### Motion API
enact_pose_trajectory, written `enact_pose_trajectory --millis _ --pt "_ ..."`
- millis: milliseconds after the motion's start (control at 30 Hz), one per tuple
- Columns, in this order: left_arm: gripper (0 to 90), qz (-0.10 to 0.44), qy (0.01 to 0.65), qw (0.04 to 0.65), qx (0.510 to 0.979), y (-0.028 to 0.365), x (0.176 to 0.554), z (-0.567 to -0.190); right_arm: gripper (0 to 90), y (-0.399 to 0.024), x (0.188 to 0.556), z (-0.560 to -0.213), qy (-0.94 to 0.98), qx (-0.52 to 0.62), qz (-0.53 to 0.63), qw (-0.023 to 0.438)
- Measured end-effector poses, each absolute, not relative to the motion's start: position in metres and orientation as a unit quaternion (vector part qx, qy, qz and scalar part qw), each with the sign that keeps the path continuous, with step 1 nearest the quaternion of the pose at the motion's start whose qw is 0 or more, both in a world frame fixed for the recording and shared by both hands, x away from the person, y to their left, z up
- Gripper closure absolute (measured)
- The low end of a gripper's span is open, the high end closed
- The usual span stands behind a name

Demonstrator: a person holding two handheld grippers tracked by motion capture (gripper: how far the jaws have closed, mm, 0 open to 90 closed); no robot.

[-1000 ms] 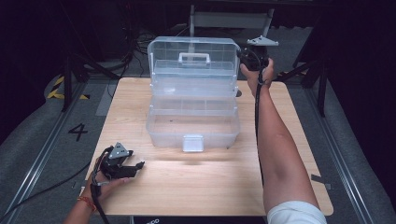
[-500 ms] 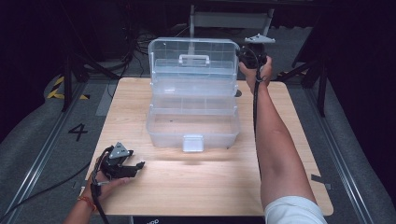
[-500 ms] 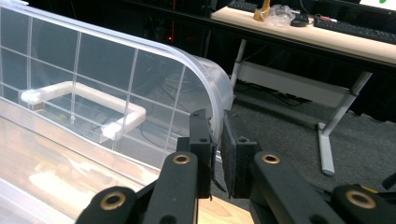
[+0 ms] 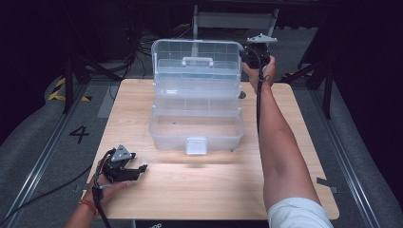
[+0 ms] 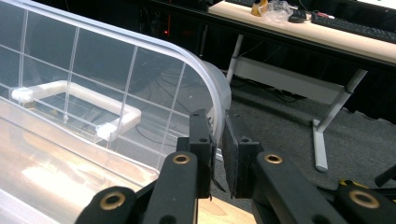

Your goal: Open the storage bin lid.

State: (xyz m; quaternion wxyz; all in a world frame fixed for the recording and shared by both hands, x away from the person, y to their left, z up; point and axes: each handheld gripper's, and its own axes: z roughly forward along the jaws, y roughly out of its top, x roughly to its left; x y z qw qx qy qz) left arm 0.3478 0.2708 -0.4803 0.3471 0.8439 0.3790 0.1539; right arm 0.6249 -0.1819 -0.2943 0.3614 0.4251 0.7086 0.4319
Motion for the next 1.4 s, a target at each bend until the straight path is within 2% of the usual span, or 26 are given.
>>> enact_pose_trajectory --millis 400,500,1400 --pt "31.1 0.153 0.378 0.346 0.845 0.271 0.348 -0.48 80.7 -0.181 0.629 -0.3 0.702 0.435 0.43 0.364" --pt "31.1 0.153 0.378 0.346 0.845 0.271 0.348 -0.48 84.2 -0.183 0.629 -0.303 0.701 0.438 0.432 0.361" --pt "30.8 0.151 0.382 0.348 0.843 0.27 0.347 -0.481 82.8 -0.176 0.619 -0.308 0.713 0.422 0.431 0.358"
